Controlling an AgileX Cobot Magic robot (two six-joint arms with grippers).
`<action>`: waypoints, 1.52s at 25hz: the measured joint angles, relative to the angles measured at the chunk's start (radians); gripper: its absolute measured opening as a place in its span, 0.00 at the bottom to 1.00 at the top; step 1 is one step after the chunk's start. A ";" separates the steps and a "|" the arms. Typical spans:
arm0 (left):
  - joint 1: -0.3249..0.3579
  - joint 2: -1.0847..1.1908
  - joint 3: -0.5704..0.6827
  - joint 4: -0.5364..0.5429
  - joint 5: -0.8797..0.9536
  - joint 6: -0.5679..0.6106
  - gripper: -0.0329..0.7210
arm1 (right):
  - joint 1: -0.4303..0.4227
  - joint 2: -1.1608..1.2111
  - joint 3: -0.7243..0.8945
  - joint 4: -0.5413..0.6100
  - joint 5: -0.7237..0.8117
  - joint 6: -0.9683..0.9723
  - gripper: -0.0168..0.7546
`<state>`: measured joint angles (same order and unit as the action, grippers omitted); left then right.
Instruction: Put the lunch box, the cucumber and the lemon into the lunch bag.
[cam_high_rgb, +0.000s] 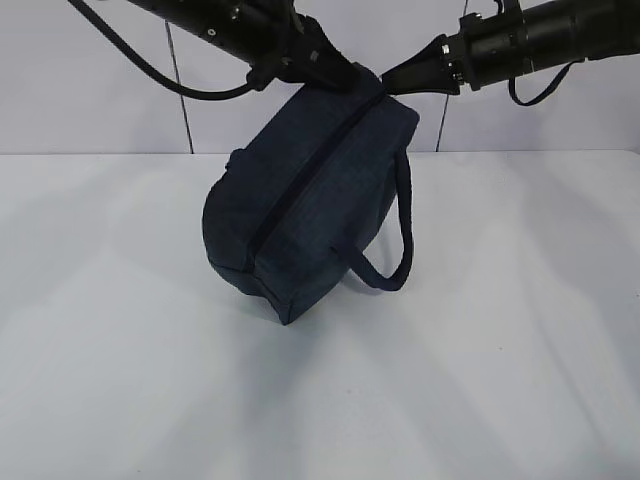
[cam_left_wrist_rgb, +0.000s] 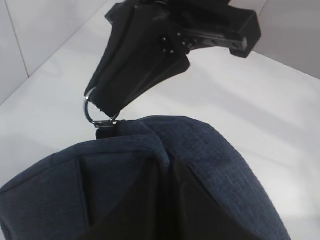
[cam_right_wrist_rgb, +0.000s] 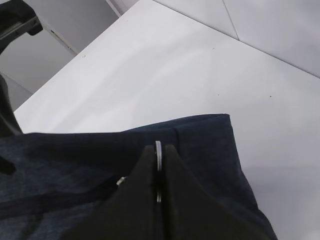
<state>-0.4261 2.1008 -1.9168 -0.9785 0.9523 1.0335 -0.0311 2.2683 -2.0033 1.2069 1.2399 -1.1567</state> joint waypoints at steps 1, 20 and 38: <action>0.000 0.000 0.000 0.000 -0.006 0.000 0.06 | 0.002 0.000 0.000 0.000 -0.002 0.002 0.03; -0.002 -0.034 0.008 -0.061 -0.066 0.106 0.06 | 0.025 0.000 -0.008 -0.044 0.000 0.017 0.03; -0.002 -0.078 0.008 -0.004 0.041 0.092 0.06 | 0.024 -0.008 -0.008 -0.055 0.055 0.017 0.03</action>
<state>-0.4285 2.0229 -1.9083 -0.9829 0.9936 1.1256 -0.0068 2.2606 -2.0114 1.1520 1.2945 -1.1393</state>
